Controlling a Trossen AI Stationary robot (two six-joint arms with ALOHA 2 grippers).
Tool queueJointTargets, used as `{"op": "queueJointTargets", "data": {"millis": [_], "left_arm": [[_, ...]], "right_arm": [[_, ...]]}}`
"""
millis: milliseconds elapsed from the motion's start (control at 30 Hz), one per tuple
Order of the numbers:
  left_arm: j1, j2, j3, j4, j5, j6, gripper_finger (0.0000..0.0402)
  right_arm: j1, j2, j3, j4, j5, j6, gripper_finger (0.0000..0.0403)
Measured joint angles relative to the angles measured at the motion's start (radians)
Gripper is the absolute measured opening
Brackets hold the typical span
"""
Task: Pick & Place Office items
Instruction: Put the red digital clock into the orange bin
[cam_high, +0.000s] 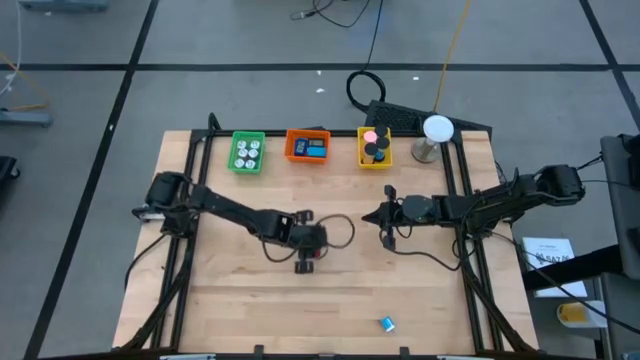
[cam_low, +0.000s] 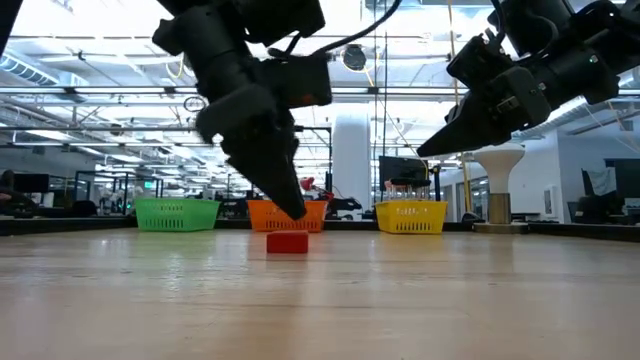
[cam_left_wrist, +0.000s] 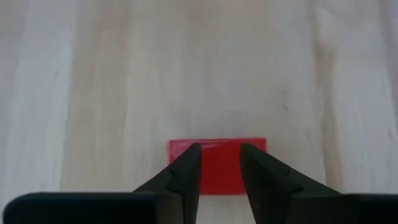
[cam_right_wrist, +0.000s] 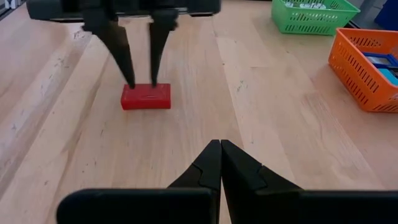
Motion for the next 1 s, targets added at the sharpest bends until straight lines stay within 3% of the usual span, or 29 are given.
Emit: {"op": "queueJointTargets", "data": {"millis": [167,367,600,767,1000], "left_arm": [[-0.031,-0.019,0.0,-0.07,-0.049,-0.269,0.016],[-0.107,-0.008,0.0,-0.07,-0.254,-0.561,0.025],[-0.132,0.01,0.0,0.027,-0.383,-0.679,0.0321],[-0.138,0.067,0.0,0.064,-0.413,-0.709,0.0336],[-0.138,0.097,0.0,-0.004,-0.469,-0.796,0.0319]], "right_arm": [[0.006,0.0,0.0,0.001,0.0,0.0,0.0001],[0.026,0.0,0.0,0.001,0.0,0.0,0.0001],[0.04,0.0,0.0,0.002,0.002,-0.001,0.0001],[0.04,0.0,0.0,0.002,0.002,-0.001,0.0001],[0.04,0.0,0.0,0.002,0.002,0.0,0.0001]]}}
